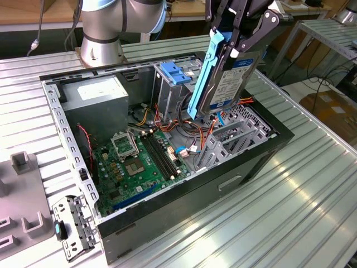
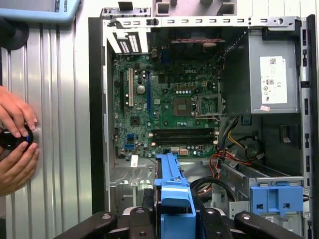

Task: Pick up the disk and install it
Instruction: 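Insert the disk into the insertion slot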

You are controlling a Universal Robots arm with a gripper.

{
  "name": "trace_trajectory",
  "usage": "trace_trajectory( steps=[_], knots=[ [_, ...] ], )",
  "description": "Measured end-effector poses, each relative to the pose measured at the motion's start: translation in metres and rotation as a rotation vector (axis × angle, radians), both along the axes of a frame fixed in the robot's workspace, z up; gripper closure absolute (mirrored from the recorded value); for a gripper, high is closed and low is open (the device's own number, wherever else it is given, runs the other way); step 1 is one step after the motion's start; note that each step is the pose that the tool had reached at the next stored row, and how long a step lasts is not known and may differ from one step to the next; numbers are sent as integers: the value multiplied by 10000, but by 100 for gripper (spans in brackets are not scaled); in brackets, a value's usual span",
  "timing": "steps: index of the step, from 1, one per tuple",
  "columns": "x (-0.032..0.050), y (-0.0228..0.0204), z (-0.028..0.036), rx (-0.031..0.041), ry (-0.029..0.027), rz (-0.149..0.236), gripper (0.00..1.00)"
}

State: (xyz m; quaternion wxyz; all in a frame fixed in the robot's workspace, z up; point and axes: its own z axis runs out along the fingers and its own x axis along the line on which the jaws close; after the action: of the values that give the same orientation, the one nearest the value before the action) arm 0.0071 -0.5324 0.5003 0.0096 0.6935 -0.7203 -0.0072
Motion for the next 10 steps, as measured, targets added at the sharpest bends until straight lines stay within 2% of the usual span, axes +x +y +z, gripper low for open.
trace_trajectory(
  steps=[1,5,10],
  knots=[
    [56,0,-20,-3,0,-1,63],
    [147,-5,-85,-1,-1,0,63],
    [243,-56,-179,-16,-37,-1,63]
  ],
)
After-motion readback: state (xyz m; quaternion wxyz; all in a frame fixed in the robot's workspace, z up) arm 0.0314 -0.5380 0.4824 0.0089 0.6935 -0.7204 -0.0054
